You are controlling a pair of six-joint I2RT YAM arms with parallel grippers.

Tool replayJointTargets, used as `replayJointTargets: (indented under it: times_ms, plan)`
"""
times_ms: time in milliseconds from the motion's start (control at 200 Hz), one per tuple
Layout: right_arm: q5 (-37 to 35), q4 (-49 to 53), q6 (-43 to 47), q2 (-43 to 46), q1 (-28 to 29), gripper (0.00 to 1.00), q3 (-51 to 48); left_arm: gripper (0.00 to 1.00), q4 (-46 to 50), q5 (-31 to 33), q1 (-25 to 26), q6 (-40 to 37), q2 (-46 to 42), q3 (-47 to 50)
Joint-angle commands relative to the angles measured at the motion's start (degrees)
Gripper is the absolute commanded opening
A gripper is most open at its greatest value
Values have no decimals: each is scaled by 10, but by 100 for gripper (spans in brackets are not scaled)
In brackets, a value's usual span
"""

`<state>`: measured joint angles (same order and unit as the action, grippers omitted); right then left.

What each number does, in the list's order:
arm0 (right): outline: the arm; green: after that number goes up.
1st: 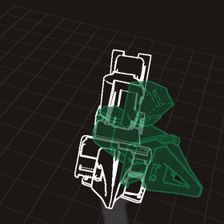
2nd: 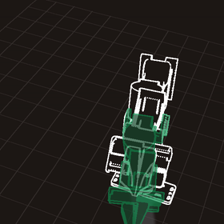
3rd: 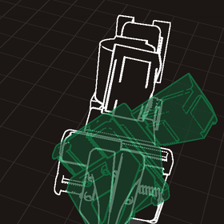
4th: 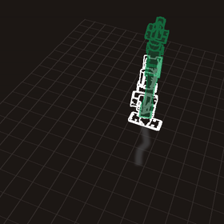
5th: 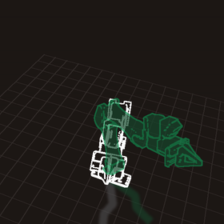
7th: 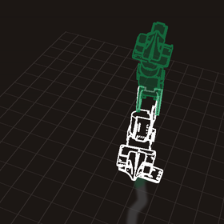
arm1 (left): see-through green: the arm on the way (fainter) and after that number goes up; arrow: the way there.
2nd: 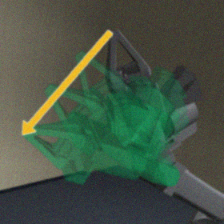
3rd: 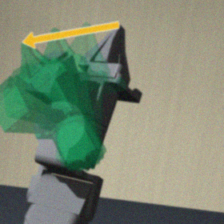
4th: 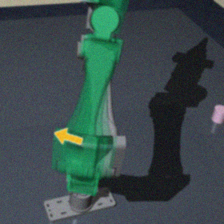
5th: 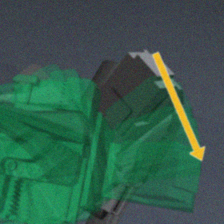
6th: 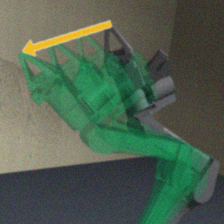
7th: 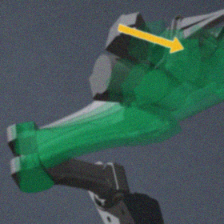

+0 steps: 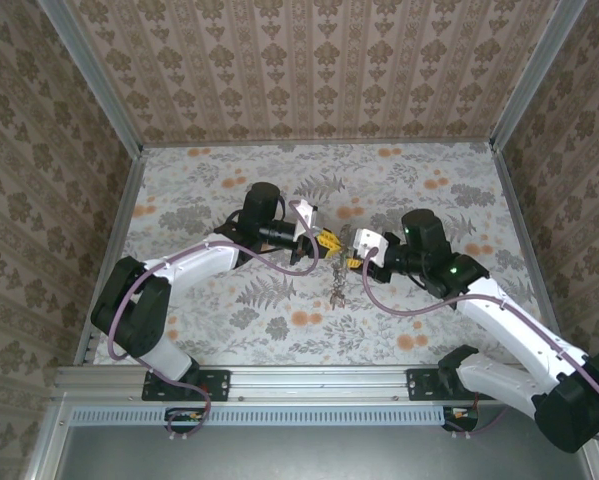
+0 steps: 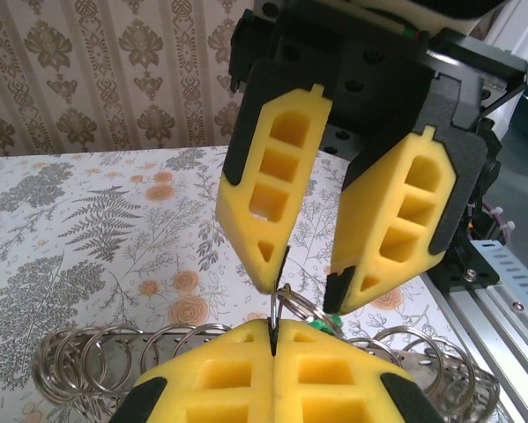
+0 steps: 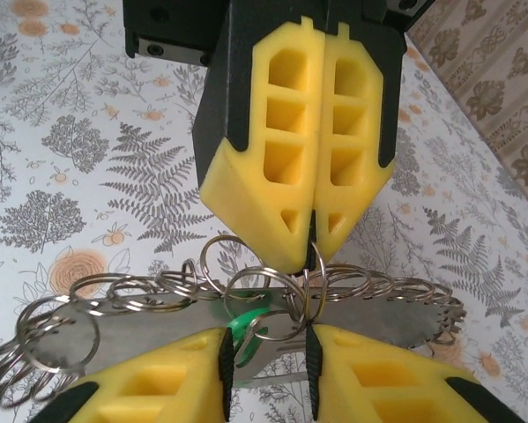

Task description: Put the keys on the keyring

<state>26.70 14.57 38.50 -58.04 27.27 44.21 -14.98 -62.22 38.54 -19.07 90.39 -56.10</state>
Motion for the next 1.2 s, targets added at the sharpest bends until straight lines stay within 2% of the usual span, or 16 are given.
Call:
replayJointTargets:
  times_ms: [0, 175, 250, 325, 525, 725, 920, 1030, 1195]
  plan:
    - [-5, 2, -12, -13, 2, 24, 21, 0, -2, -26, 0, -9, -3, 1]
    - [8, -11, -27, -33, 2, 12, 22, 0, -1, -26, 1, -9, -4, 1]
    - [5, -21, -37, -37, 2, 11, 18, 0, -1, -28, 1, -9, -5, 1]
    - [-2, -36, -49, -38, 2, 19, 12, 0, -1, -28, 1, -8, -6, 2]
    - [-1, -68, -54, -16, 1, 25, -6, 0, 1, -31, 1, -8, -4, 3]
    - [19, -71, -54, -20, -1, 21, -7, 0, 0, -35, 1, -8, -4, 2]
    - [29, -75, -55, -35, -2, 10, -10, 0, 3, -42, 0, -17, -4, 2]
    - [31, -64, -49, -41, -2, 5, -3, 0, 67, -30, -1, -60, -7, -10]
    - [22, -18, -25, -50, -1, 2, 22, 19, 256, -5, -1, -172, -6, -63]
